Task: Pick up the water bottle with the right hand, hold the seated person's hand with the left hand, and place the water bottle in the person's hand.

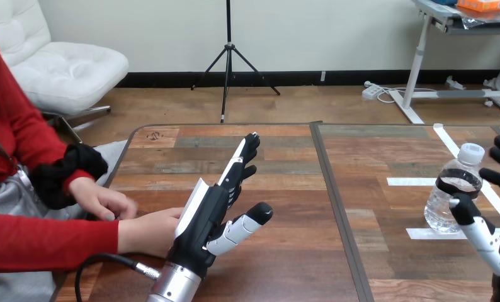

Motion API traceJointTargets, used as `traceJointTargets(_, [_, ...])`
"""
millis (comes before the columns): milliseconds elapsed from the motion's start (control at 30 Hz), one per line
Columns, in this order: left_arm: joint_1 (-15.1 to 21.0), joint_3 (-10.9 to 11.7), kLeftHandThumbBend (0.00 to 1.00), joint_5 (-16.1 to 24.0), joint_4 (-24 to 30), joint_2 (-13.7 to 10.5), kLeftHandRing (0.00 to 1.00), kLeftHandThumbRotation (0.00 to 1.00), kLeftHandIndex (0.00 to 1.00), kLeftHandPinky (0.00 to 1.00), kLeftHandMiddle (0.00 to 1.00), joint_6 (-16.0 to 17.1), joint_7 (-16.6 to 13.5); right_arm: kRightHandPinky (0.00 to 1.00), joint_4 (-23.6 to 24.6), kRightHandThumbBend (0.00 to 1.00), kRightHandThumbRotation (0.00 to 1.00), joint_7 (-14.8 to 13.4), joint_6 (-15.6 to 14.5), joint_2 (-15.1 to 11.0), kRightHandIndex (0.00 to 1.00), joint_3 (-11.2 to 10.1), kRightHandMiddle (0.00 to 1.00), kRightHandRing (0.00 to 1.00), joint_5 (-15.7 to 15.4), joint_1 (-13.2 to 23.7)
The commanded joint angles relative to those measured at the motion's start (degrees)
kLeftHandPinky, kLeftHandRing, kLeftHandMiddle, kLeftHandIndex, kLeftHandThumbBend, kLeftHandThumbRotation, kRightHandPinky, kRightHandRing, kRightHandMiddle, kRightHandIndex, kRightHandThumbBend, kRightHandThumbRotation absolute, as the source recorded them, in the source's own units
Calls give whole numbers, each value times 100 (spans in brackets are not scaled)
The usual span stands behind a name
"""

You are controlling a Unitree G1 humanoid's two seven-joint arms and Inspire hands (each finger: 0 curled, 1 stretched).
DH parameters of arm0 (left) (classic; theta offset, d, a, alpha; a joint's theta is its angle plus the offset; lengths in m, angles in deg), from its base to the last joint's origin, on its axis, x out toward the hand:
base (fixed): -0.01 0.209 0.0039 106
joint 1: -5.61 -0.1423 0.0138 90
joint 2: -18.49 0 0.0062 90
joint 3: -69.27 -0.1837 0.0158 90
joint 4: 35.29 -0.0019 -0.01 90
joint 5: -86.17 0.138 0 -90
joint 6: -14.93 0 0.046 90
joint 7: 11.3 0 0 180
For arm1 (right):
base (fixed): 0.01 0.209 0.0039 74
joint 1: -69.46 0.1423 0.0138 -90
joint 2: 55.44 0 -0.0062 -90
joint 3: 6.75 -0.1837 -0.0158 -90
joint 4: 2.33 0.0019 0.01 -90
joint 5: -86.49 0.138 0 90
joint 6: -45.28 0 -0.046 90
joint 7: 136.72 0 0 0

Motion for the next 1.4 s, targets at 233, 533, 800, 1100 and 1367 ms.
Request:
traceJointTargets(233, [129, -40, 100, -102, 164, 44, 98, 89, 100, 93, 100, 125, 53, 80, -391, 100, 59, -449, -84, -264, 93, -201, 90, 90, -285, 768])
traceJointTargets(533, [122, -13, 100, -260, 144, 84, 98, 87, 100, 93, 100, 135, 228, 88, -676, 100, 59, -803, -342, -369, 96, -239, 92, 95, -470, 1038])
traceJointTargets(800, [96, -26, 100, -155, 184, 37, 98, 88, 100, 93, 100, 160, 146, 93, -1158, 100, 58, -933, -538, -522, 98, -197, 94, 98, -479, 1341])
traceJointTargets(1100, [53, -23, 100, -209, 217, 28, 98, 88, 100, 92, 100, 164, 215, 95, -1913, 100, 58, -1035, -729, -740, 99, -149, 95, 99, -480, 1745])
traceJointTargets(1367, [17, -8, 100, -356, 222, 23, 98, 87, 100, 93, 100, 192, 384, 95, -2517, 100, 61, -1111, -843, -896, 100, -79, 96, 100, -463, 2048])
